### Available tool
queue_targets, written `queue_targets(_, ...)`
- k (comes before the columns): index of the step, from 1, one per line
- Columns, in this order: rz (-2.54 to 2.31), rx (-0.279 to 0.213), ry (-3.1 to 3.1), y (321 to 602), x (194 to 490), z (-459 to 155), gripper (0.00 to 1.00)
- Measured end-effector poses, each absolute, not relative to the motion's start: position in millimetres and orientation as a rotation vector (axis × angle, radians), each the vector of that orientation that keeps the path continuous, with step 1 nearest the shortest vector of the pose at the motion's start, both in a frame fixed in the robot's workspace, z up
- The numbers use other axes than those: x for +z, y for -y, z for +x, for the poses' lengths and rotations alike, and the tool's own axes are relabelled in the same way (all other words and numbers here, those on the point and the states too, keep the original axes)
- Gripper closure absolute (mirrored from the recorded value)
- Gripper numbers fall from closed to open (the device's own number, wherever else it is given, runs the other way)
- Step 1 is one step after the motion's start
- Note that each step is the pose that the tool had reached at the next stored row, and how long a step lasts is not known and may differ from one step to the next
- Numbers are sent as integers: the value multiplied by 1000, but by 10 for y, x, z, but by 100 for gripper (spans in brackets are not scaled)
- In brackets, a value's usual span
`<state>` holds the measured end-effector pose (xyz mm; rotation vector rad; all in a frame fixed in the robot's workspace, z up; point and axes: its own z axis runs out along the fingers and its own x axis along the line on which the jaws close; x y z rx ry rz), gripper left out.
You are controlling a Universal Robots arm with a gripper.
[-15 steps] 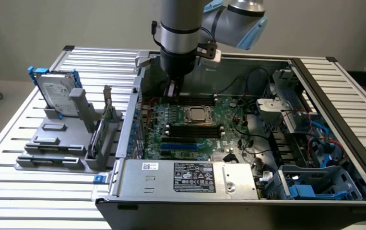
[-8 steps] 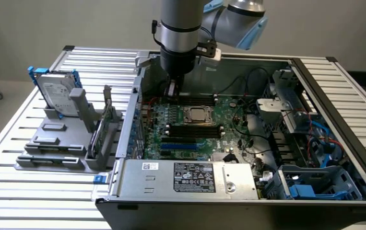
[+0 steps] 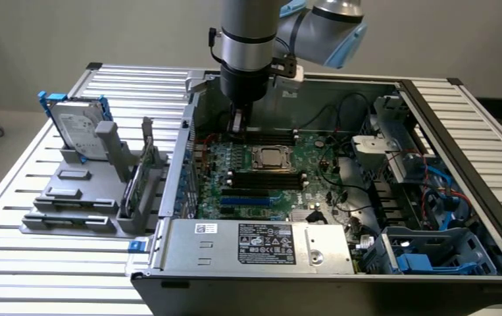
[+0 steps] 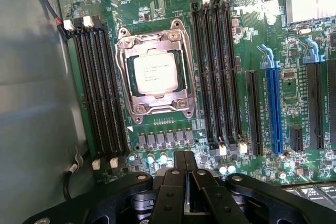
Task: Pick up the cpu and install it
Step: 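Install the first cpu locking lever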
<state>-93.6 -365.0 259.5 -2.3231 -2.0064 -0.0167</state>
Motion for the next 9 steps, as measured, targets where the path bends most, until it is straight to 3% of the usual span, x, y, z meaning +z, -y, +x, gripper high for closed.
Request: queue_targets(9,-2264,-19,2083,3640,2595,-928,89)
